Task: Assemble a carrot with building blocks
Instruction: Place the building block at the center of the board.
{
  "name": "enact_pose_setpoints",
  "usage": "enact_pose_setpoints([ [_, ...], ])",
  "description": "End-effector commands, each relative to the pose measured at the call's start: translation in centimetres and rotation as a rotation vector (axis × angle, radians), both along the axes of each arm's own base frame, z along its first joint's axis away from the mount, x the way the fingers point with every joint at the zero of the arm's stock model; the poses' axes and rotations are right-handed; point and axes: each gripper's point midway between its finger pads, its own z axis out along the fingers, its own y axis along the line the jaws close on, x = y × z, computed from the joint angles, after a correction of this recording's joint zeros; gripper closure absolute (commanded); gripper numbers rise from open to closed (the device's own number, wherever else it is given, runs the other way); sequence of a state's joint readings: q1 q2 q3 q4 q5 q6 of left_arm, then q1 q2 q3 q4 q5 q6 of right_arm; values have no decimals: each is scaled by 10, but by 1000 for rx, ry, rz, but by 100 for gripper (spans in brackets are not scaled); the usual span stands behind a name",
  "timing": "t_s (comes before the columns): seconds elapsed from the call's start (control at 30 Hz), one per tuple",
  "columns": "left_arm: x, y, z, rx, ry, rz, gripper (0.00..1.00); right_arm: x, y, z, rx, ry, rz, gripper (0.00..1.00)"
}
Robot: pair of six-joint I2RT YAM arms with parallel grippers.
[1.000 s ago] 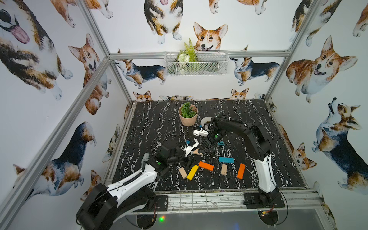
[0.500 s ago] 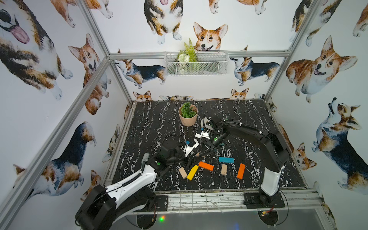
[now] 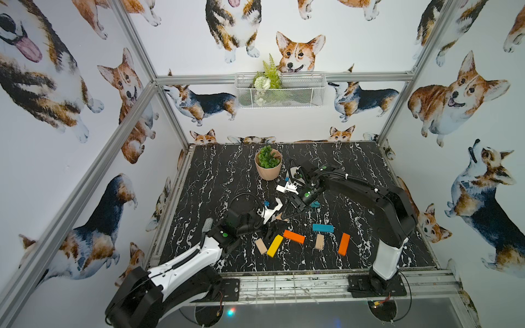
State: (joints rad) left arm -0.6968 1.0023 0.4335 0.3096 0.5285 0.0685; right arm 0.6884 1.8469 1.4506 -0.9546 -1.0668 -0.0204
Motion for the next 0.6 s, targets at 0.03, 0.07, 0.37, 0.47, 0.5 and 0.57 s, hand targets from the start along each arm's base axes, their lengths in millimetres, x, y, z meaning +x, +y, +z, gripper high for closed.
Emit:
enact_pose_setpoints([
  [0.03, 3, 1, 4, -3, -38, 12, 30, -9, 2, 6, 36, 22, 20, 100],
  [0.07, 3, 0, 3, -2, -35, 10, 31, -10, 3, 7, 40, 22, 22, 100],
  [0.37, 1, -1, 3, -2, -30, -4, 39, -16, 6, 16, 73, 33, 38, 100],
  [0.47, 1, 0, 3, -2, -32, -2, 45, -16, 6, 15, 68, 30, 37, 100],
  [0.5, 1, -1, 3, -3, -32, -3, 47, -17, 6, 15, 68, 31, 38, 100],
  [0.57, 1, -1, 4, -3, -32, -3, 52, -17, 6, 14, 65, 31, 37, 100],
])
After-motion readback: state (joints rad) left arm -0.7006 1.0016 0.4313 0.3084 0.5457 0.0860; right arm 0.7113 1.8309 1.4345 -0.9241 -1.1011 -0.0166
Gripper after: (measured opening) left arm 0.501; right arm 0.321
